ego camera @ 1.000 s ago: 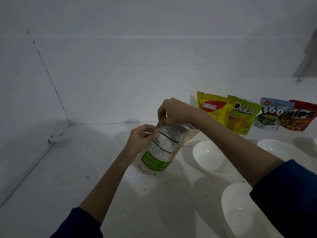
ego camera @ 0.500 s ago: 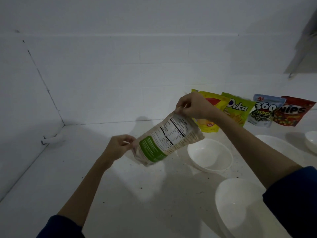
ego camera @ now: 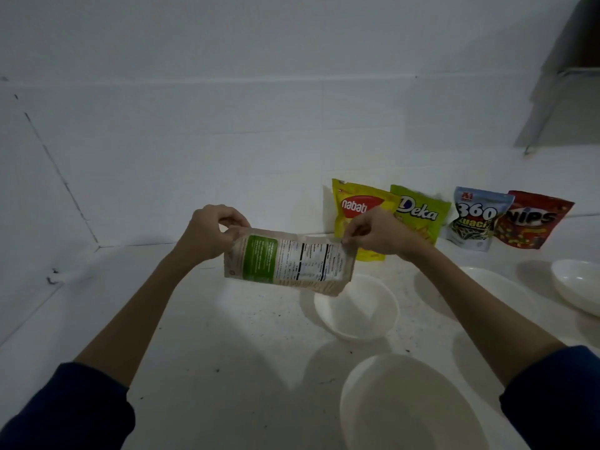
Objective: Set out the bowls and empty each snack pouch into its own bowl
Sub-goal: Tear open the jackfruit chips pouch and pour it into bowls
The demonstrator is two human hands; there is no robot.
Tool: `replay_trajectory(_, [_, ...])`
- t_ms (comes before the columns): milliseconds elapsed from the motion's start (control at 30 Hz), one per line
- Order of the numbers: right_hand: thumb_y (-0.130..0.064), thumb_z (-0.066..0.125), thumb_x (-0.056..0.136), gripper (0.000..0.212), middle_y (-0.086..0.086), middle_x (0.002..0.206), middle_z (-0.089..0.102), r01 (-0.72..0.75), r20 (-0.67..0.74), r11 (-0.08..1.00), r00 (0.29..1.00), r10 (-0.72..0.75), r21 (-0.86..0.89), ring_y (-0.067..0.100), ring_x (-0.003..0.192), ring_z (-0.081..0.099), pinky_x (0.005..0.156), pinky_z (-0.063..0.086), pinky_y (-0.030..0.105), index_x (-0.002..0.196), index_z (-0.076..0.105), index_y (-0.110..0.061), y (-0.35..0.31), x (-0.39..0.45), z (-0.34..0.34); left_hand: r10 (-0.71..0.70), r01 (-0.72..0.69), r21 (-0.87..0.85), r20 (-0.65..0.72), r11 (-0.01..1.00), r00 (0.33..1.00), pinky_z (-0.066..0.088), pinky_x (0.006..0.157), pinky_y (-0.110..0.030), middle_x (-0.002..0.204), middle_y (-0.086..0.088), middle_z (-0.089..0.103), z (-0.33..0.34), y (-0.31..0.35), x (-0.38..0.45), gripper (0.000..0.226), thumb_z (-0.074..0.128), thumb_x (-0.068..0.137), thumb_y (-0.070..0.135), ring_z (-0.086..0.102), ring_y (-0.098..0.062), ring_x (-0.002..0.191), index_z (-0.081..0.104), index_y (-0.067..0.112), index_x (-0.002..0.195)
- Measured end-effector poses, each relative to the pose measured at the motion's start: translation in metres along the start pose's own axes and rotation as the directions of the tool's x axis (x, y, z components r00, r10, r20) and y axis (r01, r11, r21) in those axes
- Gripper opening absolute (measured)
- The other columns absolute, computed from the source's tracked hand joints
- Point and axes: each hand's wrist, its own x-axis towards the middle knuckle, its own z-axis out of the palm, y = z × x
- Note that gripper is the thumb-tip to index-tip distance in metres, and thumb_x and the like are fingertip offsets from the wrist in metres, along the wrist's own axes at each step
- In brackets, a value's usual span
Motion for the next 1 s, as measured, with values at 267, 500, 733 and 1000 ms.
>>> replay_trajectory(267, [0.003,0.061,0.076,0.013,0.011,0.089,0.070,0.054,-0.011,0.996,0.998,-0.055,-0.073,0.013,0.080,0.056,0.069,0.048,0.021,0.080,0.071,-0.004,0.034,-0.007,-0.004,0.059,-0.054,0.090,-0.050,0.994,0.997,0.048,0.074,-0.029,0.083,-0.010,0.068,0.015,0.033,0.001,0.008,0.069,0.075,0.003,0.060,-0.020,0.076,0.072,0.008,0.081])
replay_trajectory(500, [0.005,0.064,0.070,0.011,0.014,0.089,0.071,0.042,-0.019,0.999,0.999,-0.041,0.025,0.015,0.080,0.057,0.076,0.052,0.034,0.078,0.070,-0.001,0.047,-0.015,0.008,0.024,-0.003,0.217,-0.094,0.976,0.995,0.048,0.085,-0.041,0.081,0.004,0.063,0.019,0.054,-0.006,0.012,0.060,0.076,0.021,0.058,-0.014,0.077,0.071,0.018,0.078])
replay_trajectory(733, [0.005,0.061,0.073,0.012,0.016,0.087,0.070,0.043,-0.063,0.998,0.997,-0.040,0.050,0.016,0.079,0.056,0.075,0.051,0.035,0.079,0.070,0.000,0.051,-0.019,0.006,-0.049,0.066,0.206,-0.084,0.976,0.995,0.045,0.091,-0.048,0.083,0.008,0.062,0.025,0.061,-0.013,0.012,0.058,0.080,0.020,0.060,-0.015,0.082,0.065,0.027,0.074])
replay_trajectory(1000, [0.007,0.059,0.071,0.014,0.018,0.084,0.070,0.028,-0.071,0.999,0.997,-0.026,0.037,0.017,0.076,0.055,0.068,0.049,0.033,0.078,0.070,0.001,0.058,-0.019,0.009,-0.013,0.037,0.193,-0.121,0.980,0.993,0.042,0.093,-0.051,0.083,0.009,0.061,0.032,0.071,-0.006,0.020,0.047,0.073,0.030,0.058,-0.013,0.081,0.066,0.025,0.074])
